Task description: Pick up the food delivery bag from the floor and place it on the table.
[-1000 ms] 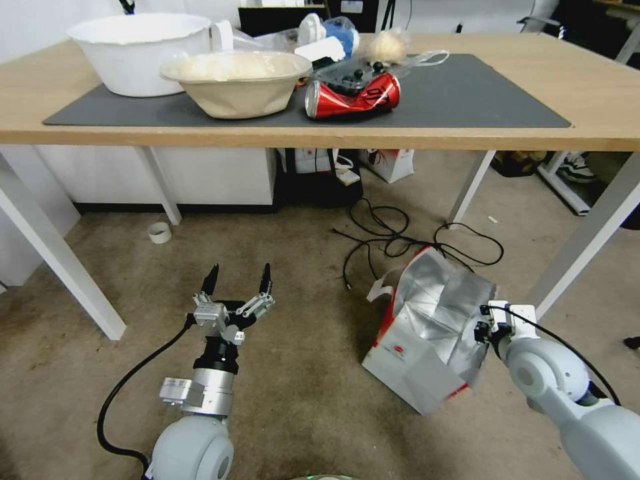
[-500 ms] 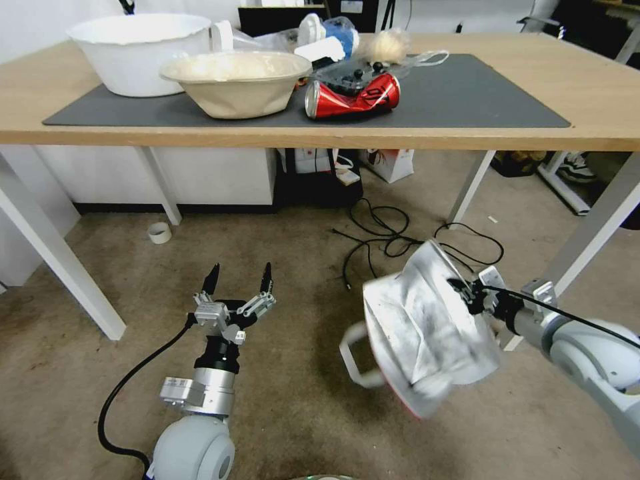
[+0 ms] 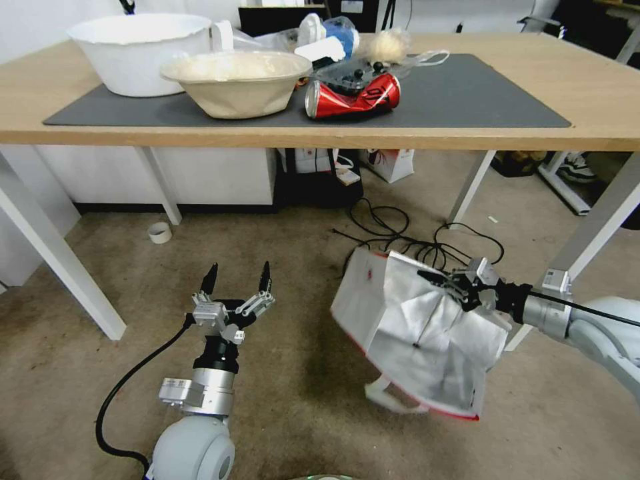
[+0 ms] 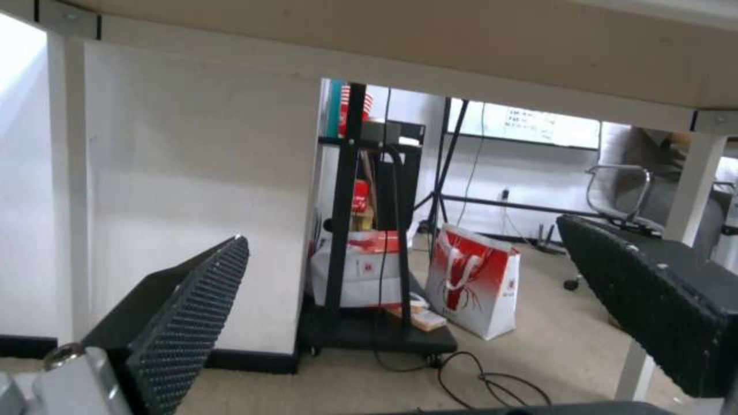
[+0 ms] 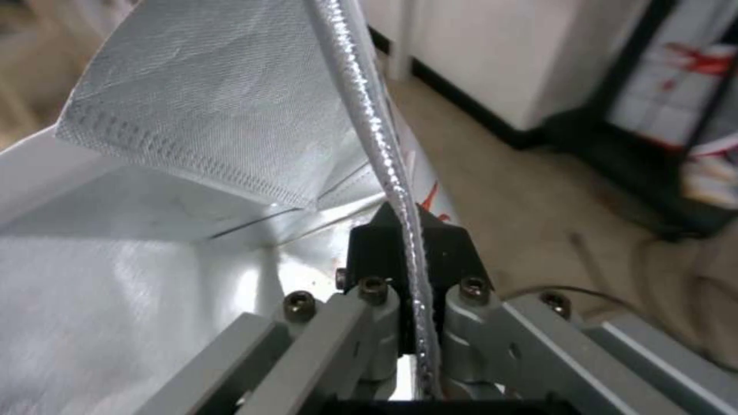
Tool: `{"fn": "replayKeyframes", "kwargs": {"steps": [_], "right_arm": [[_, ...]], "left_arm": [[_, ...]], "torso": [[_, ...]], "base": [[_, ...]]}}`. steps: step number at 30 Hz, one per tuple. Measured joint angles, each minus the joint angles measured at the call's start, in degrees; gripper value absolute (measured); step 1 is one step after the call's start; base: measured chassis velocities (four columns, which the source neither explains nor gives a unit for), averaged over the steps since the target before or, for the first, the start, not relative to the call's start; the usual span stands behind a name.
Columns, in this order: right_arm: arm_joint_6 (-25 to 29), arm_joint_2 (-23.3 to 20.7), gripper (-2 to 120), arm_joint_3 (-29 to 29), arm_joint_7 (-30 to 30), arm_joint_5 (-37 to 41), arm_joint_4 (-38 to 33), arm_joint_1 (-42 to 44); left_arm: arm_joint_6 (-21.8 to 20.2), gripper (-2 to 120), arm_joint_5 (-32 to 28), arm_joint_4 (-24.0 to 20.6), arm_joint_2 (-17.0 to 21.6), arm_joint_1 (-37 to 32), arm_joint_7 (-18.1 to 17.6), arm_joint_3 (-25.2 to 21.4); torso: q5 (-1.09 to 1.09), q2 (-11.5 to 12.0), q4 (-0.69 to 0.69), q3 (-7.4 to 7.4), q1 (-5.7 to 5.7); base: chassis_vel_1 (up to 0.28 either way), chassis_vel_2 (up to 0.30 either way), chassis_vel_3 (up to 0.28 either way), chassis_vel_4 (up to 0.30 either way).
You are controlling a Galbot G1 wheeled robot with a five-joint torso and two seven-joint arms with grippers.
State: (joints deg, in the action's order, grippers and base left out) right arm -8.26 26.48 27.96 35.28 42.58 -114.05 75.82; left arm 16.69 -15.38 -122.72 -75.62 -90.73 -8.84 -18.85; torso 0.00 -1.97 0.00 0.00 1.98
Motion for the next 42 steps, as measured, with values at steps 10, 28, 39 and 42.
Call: {"fn": "replayKeyframes", "kwargs": {"steps": [10, 28, 39, 42], "right_arm": [[-7.4, -3.9, 0, 0.7, -7.2, 19.4, -10.8, 4.5], [-9.6, -5.7, 0, 3.1, -5.3, 21.9, -13.1, 8.8], [-9.1, -4.8, 0, 3.0, -5.2, 19.6, -12.9, 9.6], [-8.9, -4.5, 0, 3.0, -5.1, 19.0, -13.1, 10.2]], "left_arm": [[-0.3, 100, 0.6, -1.2, -0.1, -0.8, -0.5, -0.2], [-4.6, 100, 2.0, -3.7, 0.4, -0.8, -0.8, -0.6], [-2.3, 100, 1.3, -2.6, 0.3, -0.9, 0.7, -0.5], [-1.5, 100, 1.3, -2.3, 0.4, -0.8, 1.1, -0.7]], "torso": [[0.0, 0.0, 0.01, 0.0, 0.0], [0.0, 0.0, 0.0, 0.0, 0.0], [0.0, 0.0, 0.0, 0.0, 0.0], [0.0, 0.0, 0.0, 0.0, 0.0]], "base": [[0.0, 0.0, 0.0, 0.0], [0.0, 0.0, 0.0, 0.0], [0.0, 0.0, 0.0, 0.0], [0.0, 0.0, 0.0, 0.0]]}}
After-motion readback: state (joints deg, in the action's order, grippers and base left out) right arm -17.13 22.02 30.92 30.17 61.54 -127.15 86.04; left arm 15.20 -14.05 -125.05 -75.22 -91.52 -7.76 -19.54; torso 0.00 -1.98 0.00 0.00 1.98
